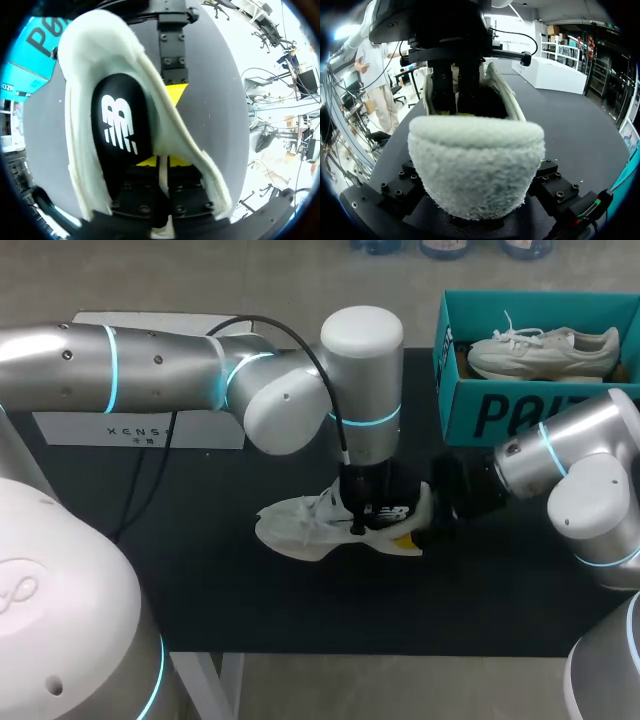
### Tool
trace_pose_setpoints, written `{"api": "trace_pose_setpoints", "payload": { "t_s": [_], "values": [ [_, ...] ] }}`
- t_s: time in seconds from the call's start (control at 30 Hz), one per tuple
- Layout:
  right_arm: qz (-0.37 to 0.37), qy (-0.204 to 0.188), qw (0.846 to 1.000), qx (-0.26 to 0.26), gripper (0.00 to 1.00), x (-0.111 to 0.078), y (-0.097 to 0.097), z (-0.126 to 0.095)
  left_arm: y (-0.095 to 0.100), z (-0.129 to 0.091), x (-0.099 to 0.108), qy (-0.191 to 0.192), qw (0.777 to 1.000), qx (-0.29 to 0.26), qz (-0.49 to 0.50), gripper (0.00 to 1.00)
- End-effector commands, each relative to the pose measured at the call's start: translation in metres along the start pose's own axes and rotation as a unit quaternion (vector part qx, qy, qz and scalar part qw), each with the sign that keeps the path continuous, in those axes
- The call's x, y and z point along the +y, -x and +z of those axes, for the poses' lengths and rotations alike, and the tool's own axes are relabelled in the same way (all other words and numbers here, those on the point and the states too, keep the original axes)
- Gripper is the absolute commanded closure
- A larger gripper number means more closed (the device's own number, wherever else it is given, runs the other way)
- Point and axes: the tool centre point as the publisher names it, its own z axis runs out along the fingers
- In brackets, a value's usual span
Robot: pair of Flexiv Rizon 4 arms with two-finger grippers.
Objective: Take the shoe out of the shoebox, open the shoe tongue, remove and reinsert the insole, then place the shoe into the shoebox
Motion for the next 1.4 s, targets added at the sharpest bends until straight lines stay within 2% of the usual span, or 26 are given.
{"api": "trace_pose_setpoints", "payload": {
  "t_s": [0.03, 0.1, 0.17, 0.3, 0.57, 0.7, 0.83, 0.87, 0.9, 0.97, 1.03, 1.2, 1.37, 1.4],
  "values": [
    [0.002, -0.001, 1.0, 0.0, 1.0, -0.004, 0.003, 0.005, -0.004, -0.001, -0.002, 0.007, 1.0, -0.01, 0.001, 0.97],
    [0.002, -0.001, 1.0, 0.0, 1.0, -0.004, 0.003, 0.005, -0.004, -0.004, -0.002, 0.006, 1.0, -0.017, 0.001, 0.85],
    [0.002, -0.001, 1.0, 0.0, 1.0, -0.004, 0.003, 0.005, -0.004, -0.004, -0.002, 0.006, 1.0, -0.017, 0.001, 0.68],
    [0.002, -0.001, 1.0, 0.0, 1.0, -0.004, 0.003, 0.005, -0.003, 0.0, -0.002, 0.013, 1.0, -0.015, -0.002, 0.67],
    [0.002, -0.001, 1.0, 0.0, 1.0, -0.004, 0.003, 0.005, 0.001, 0.013, 0.002, 0.02, 0.999, -0.015, -0.02, 0.55],
    [0.002, -0.001, 1.0, 0.0, 1.0, -0.004, 0.003, 0.005, 0.002, 0.017, 0.005, 0.017, 0.999, -0.021, -0.032, 0.56],
    [0.002, -0.001, 1.0, 0.0, 1.0, -0.004, 0.003, 0.005, 0.005, 0.022, 0.008, 0.029, 0.998, -0.031, -0.047, 0.56],
    [0.002, -0.001, 1.0, 0.0, 1.0, -0.004, 0.003, 0.005, 0.005, 0.022, 0.009, 0.031, 0.998, -0.035, -0.052, 0.54],
    [0.002, -0.001, 1.0, 0.0, 1.0, -0.004, 0.003, 0.005, 0.007, 0.023, 0.011, 0.034, 0.996, -0.043, -0.063, 0.4],
    [0.002, -0.001, 1.0, 0.0, 1.0, -0.004, 0.003, 0.005, 0.008, 0.023, 0.015, 0.034, 0.995, -0.054, -0.075, 0.51],
    [0.002, -0.001, 1.0, 0.0, 1.0, -0.004, 0.003, 0.005, 0.01, 0.023, 0.017, 0.037, 0.994, -0.064, -0.078, 0.53],
    [0.002, -0.001, 1.0, 0.0, 1.0, -0.004, 0.003, 0.005, 0.017, 0.027, 0.021, 0.042, 0.994, -0.063, -0.083, 0.48],
    [0.002, -0.001, 1.0, 0.0, 1.0, -0.004, 0.003, 0.005, 0.024, 0.035, 0.024, 0.05, 0.992, -0.066, -0.091, 0.5],
    [0.002, -0.001, 1.0, 0.0, 1.0, -0.004, 0.003, 0.005, 0.026, 0.037, 0.025, 0.049, 0.992, -0.067, -0.093, 0.48]
  ]
}}
